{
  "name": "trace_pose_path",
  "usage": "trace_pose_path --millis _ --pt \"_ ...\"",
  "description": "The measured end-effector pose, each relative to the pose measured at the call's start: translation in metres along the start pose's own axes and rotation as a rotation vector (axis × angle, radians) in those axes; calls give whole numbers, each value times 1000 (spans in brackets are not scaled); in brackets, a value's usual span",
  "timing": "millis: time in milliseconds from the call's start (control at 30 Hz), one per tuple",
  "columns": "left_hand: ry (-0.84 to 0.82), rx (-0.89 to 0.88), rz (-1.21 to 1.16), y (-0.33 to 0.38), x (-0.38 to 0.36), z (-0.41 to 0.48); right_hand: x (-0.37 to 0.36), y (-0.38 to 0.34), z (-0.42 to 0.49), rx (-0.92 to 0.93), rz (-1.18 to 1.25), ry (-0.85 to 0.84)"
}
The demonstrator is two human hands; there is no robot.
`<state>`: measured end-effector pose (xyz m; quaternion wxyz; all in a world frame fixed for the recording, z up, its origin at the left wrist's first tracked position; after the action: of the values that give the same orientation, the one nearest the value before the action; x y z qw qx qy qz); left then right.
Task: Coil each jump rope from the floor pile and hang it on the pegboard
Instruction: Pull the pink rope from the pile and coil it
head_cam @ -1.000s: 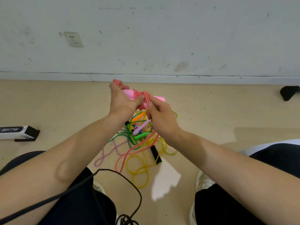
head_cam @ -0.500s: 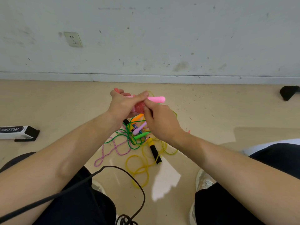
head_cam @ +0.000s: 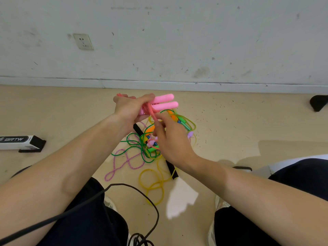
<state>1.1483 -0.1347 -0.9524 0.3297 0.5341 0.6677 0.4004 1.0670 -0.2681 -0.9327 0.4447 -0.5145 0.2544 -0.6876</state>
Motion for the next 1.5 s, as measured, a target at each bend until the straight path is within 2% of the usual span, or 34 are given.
trace_pose_path --millis 100,200,367,433,533,667,733,800,833,900,967,1033,1100,1200,1267,1333,1433,1500 --pt "-65 22 -36 0 -2 3 -3 25 -2 -183 204 -40" --pt "-186 27 -20 5 -10 0 -8 41 -3 -310 351 -198" --pt "-367 26 99 12 -19 -9 3 67 1 -386 180 -382" --pt "-389 10 173 10 -20 -13 17 75 7 -364 83 -405" --pt "-455 -36 247 11 -27 -19 31 72 19 -269 134 -468" --pt "-431 -151 418 16 -29 -28 39 66 29 -186 117 -514" --pt "-447 -271 517 18 -36 -35 44 69 35 -162 -120 -503" --pt "-458 -398 663 20 -43 -42 58 74 40 -168 -528 -465" --pt "-446 -450 728 20 -46 -43 63 73 42 -179 -640 -441" --pt "-387 -509 797 19 -46 -40 61 66 43 -187 -546 -424" --pt "-309 -567 843 20 -46 -38 56 59 45 -252 -260 -384" --pt "-219 -616 826 23 -42 -35 49 53 39 -382 52 -330" --pt "-132 -628 741 29 -34 -29 44 46 35 -427 182 -250" --pt "-72 -550 547 27 -23 -20 49 28 31 -281 -88 -99" --pt "-50 -478 410 21 -19 -19 46 10 23 -153 -168 2" --pt "-32 -412 307 13 -17 -20 36 0 14 -81 -170 2" --pt "-24 -269 190 -1 -14 -17 23 -1 7 -12 -353 -73" --pt "-27 -176 132 -7 -13 -18 23 -2 9 27 -385 -69"
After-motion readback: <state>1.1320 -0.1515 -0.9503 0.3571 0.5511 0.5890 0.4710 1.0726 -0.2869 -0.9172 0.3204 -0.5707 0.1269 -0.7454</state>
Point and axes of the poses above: each hand's wrist, its own z-axis towards the middle knuckle, its own x-axis out of the back of the hand, y = z × x, the point moved 10 cm from there along z, towards the middle knuckle, and after that the axes turned 6 degrees about x, right-handed, at the moved point
